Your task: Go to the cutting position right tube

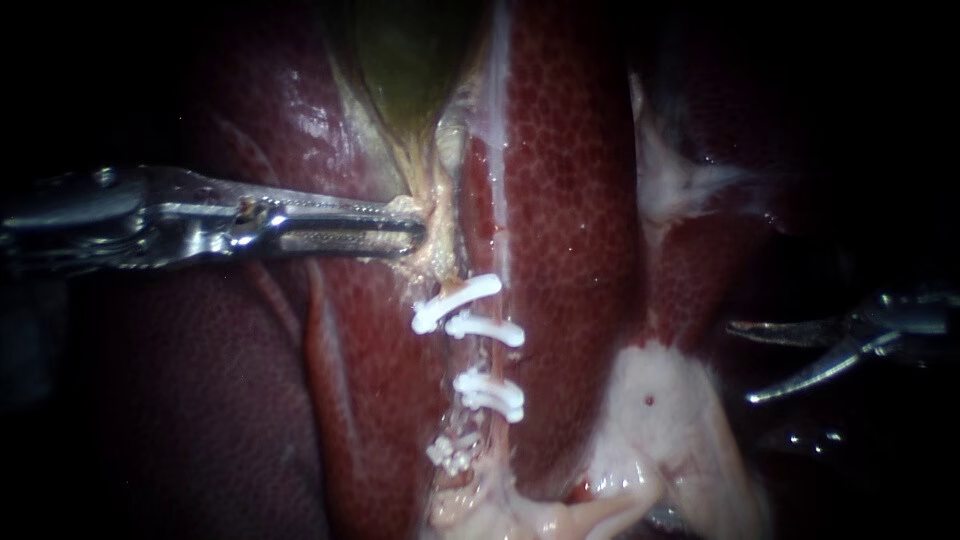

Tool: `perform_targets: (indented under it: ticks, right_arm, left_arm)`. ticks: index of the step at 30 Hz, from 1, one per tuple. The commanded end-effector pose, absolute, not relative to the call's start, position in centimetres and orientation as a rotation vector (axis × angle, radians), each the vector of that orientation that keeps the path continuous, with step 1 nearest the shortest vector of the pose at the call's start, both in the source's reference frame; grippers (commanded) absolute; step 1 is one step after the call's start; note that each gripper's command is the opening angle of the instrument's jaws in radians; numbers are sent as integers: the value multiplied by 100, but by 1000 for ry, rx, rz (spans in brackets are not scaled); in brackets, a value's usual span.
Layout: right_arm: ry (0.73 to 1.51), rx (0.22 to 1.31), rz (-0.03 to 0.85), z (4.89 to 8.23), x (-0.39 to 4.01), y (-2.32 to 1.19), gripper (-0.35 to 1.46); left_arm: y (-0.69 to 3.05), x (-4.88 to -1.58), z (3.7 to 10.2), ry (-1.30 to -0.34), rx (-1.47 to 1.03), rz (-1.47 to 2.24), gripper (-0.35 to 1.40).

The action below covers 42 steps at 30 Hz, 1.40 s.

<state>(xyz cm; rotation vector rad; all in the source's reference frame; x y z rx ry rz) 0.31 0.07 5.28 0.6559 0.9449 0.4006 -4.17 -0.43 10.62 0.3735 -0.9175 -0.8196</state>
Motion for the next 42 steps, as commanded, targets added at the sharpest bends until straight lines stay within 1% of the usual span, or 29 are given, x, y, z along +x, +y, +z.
perform_targets:
  ticks: [1,7,11,16,22,28,35,42]
  right_arm:
    - [945,656,401,528,31,7,141]
    - [945,656,401,529,32,8,141]
    - [945,655,402,530,32,8,141]
    - [945,654,402,531,33,8,141]
    - [944,654,403,531,34,8,143]
    - [944,654,403,531,34,7,143]
    - [944,653,403,532,35,8,143]
    - [944,652,406,534,39,8,143]
  left_arm:
    - [-43,-416,1062,-918,374,-820,-35]
    - [-42,-414,1061,-918,377,-819,-35]
    - [-31,-403,1050,-916,378,-823,-35]
    - [-12,-382,1029,-909,366,-840,-35]
    - [13,-354,1001,-933,337,-882,-35]
    - [29,-334,977,-956,304,-891,-35]
    - [35,-324,964,-970,286,-895,-35]
    - [36,-321,961,-970,284,-900,-35]
